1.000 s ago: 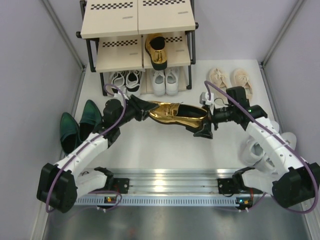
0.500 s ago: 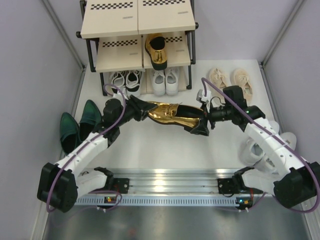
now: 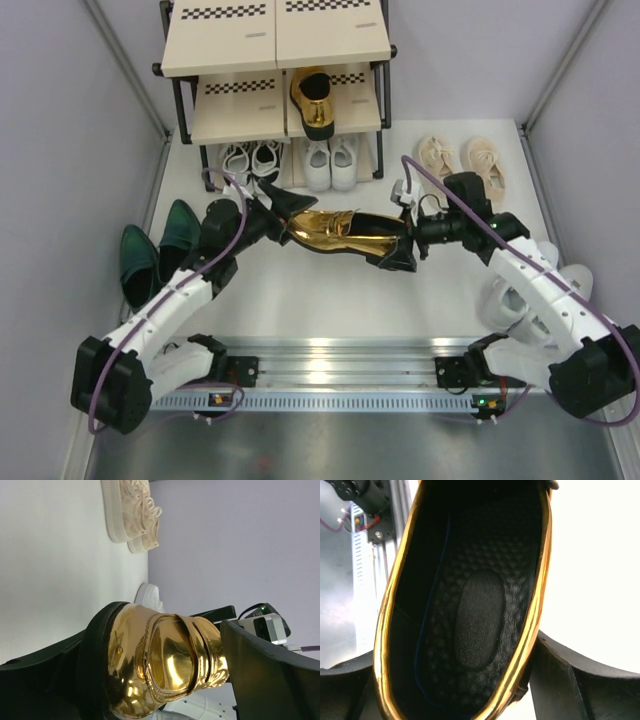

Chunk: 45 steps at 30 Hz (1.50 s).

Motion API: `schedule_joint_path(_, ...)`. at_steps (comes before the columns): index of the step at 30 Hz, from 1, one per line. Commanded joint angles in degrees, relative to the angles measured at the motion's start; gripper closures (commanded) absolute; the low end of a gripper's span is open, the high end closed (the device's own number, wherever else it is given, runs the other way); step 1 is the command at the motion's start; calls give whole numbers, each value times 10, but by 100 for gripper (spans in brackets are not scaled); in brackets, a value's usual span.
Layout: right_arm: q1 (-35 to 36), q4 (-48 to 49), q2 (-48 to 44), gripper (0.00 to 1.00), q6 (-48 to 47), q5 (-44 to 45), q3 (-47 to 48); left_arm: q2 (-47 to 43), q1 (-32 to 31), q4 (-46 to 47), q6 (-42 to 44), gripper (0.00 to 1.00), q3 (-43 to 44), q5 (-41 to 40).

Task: Place and organize the shoes onto the shoe shelf
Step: Pick up the shoe at the center of the board, then place the shoe at the shoe shelf.

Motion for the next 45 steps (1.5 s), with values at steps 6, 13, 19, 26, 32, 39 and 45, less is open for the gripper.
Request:
schedule_joint_path(6, -27, 114, -41, 100, 117, -57, 11, -62, 15, 6, 13, 2, 49, -18)
schedule_joint_path(13, -95, 176, -33, 100, 198, -92, 27, -95, 33, -107, 58, 2, 59, -37)
schedule_joint_path(19, -133, 156, -30, 100, 184, -58, 53, -135, 54, -138, 76, 2, 62, -52)
schedule_joint_path(26, -154, 133, -50, 100, 138, -9, 73, -174, 82, -208, 110, 2, 79, -53)
schedule_joint_path(32, -161, 171, -60, 100, 148, 53, 89, -205, 84, -263, 132, 2, 77, -73)
schedule_joint_path(39, -154, 194, -20, 100, 140, 122, 118, -243, 85, -306, 143, 2, 75, -99)
schedule_joint_path(45, -112, 250, 9, 100, 145, 209, 129, -271, 85, -318, 141, 2, 70, -123)
